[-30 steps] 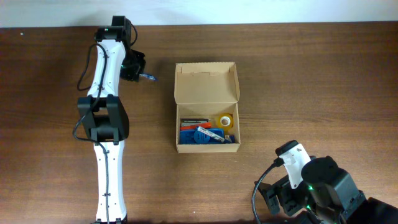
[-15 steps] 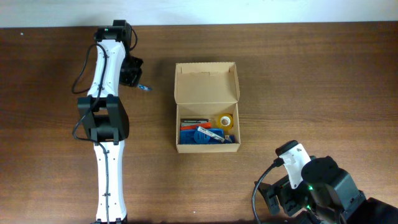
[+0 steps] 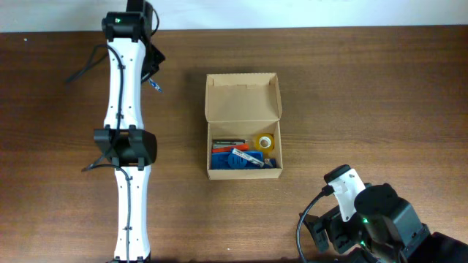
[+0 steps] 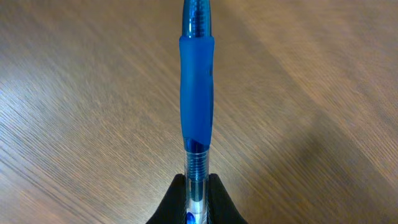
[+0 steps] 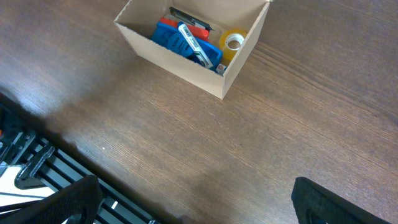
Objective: Pack container
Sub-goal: 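Lift the blue pen over the box and drop it inside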
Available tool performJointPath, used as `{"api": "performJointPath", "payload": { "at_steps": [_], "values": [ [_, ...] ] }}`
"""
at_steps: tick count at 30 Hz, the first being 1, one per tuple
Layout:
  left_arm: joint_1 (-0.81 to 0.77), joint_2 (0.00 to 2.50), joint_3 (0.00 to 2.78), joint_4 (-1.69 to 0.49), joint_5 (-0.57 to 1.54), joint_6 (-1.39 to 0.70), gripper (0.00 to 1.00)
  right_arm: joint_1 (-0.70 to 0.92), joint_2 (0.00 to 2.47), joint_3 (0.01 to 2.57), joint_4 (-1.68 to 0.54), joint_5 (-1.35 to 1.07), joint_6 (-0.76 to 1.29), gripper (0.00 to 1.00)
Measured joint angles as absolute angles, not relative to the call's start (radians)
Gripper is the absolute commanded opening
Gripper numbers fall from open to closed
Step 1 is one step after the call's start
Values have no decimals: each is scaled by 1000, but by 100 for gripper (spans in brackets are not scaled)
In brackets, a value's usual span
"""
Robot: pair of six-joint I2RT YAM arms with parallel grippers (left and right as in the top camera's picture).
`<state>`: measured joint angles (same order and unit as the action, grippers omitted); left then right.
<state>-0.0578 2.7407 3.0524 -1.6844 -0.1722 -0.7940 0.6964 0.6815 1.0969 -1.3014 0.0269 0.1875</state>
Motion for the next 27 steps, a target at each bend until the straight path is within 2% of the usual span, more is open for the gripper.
{"api": "performJointPath", "payload": {
  "at_steps": [5, 11, 16, 20, 27],
  "values": [
    [-199, 2646, 3078, -1679, -289, -529, 2, 696, 682, 1097, -1302, 27, 188, 99],
    [-304, 2578, 3078, -1676, -183, -232, 2, 696, 682, 1097, -1302, 27, 188, 99],
    [-345, 2400, 3071, -1686, -145, -138, 1, 696, 682, 1097, -1301, 27, 188, 99],
    [-419, 2258, 2935, -1681, -130, -93, 1, 696, 682, 1097, -1301, 27, 188, 99],
    [-551, 2246, 2693, -1684, -112, 108, 1, 696, 682, 1097, -1353, 27, 187, 99]
  ]
}}
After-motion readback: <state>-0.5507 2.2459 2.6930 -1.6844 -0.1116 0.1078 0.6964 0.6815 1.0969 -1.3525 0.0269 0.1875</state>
